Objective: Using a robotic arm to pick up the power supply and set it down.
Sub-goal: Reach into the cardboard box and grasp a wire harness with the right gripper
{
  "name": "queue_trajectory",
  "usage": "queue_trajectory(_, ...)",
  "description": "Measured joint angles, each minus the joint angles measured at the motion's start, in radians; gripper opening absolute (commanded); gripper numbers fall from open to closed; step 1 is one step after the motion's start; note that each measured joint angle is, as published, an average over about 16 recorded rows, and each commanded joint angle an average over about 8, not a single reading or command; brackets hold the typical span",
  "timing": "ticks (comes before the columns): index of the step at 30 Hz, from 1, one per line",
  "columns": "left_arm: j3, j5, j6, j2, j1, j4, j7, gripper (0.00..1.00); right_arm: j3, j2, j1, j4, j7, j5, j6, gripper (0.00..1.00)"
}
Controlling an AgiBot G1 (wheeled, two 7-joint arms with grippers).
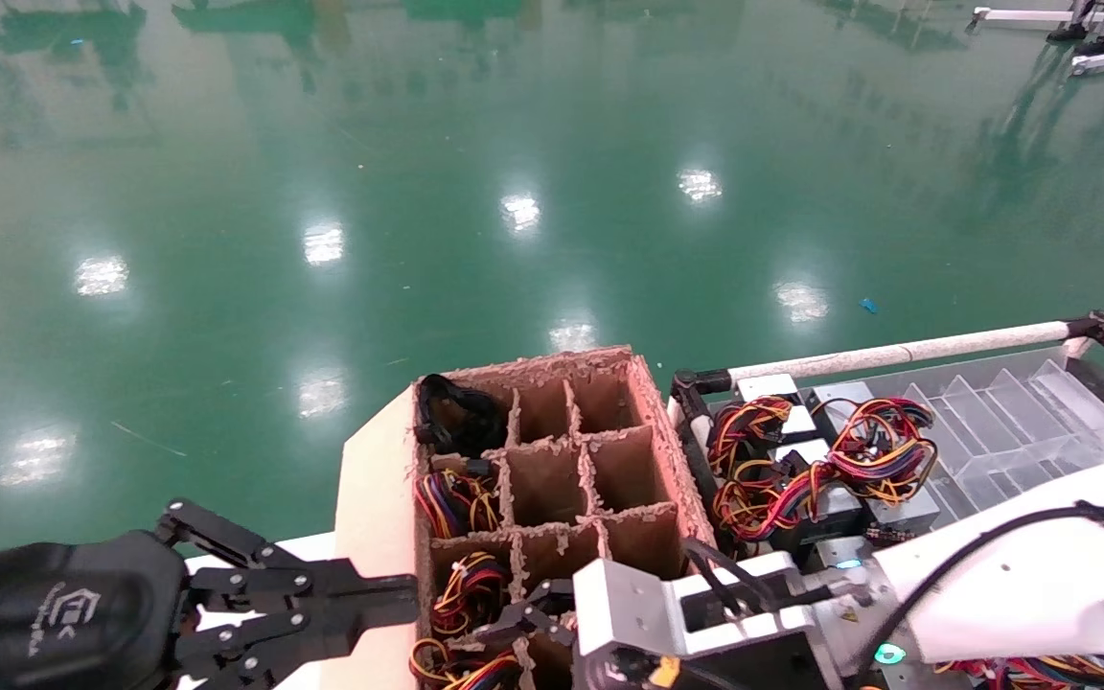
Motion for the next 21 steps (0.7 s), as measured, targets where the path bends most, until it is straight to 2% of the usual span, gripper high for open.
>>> queue_trajectory(12, 0.001, -0.001, 0.0, 0.0, 0.0, 0.0, 0.0, 0.8, -0.028, -0.037, 0.036, -0.089, -0.054, -0.036, 0.021, 0.0)
queue_trajectory(21, 0.001, -0.001, -0.001, -0.001, 0.0, 0.0, 0.001, 0.83, -0.038, -0.042, 0.049, -0.122, -0.079, -0.056, 0.032, 0.0)
